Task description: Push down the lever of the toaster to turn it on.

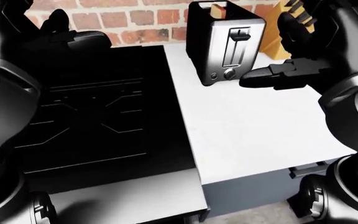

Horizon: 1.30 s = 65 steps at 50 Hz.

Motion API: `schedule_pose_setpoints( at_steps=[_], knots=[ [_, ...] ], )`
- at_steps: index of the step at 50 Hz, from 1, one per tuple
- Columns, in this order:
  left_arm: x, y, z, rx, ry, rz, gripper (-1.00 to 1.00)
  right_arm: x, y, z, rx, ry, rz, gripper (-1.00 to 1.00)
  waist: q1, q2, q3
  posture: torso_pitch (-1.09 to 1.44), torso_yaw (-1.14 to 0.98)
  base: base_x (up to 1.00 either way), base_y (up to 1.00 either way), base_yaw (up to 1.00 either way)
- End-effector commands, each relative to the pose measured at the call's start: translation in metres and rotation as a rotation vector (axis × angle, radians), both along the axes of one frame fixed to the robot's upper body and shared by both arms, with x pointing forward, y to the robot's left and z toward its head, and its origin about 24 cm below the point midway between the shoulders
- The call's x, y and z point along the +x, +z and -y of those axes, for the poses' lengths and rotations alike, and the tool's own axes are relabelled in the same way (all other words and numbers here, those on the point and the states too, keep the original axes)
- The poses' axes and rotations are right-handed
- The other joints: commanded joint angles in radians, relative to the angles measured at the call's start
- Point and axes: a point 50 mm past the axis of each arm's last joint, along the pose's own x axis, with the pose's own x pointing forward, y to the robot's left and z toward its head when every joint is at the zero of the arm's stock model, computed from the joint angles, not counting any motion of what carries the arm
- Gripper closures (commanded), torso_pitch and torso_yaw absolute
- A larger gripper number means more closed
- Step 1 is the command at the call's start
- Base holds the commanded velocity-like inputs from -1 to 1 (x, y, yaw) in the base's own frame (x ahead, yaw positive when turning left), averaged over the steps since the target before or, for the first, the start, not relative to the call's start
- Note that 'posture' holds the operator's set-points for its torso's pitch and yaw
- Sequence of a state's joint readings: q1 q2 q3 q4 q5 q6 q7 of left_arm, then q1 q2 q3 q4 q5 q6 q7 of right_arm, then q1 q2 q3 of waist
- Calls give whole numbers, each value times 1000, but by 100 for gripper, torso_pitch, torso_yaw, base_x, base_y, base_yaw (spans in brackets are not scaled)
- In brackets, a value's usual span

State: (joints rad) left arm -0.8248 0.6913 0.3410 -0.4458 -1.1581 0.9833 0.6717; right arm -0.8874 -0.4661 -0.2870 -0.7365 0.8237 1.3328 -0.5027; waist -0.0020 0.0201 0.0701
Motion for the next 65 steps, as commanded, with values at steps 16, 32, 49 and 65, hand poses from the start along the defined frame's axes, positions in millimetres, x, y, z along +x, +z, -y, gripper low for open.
schedule_pose_setpoints(
  at_steps=[16, 32, 49, 65],
  knots=[
    [-6, 13, -2, -5, 9, 76, -100, -7, 12, -1, 17, 4, 76, -100, 24, 0, -52, 0, 0, -8, 0, 47],
    [-6, 12, 0, -3, 8, 76, -100, -3, 11, 4, 21, -30, 71, -100, 8, -19, 17, 0, 0, -4, 0, 44],
    [-5, 10, 0, 1, 17, 73, -100, -6, 17, 9, 4, -65, 94, -100, 4, -5, -22, 0, 0, 0, 0, 0],
    [-1, 6, 0, -7, 17, 62, -100, -3, 15, 13, 19, -72, 89, -100, 8, -5, -27, 0, 0, 0, 0, 0]
  ],
)
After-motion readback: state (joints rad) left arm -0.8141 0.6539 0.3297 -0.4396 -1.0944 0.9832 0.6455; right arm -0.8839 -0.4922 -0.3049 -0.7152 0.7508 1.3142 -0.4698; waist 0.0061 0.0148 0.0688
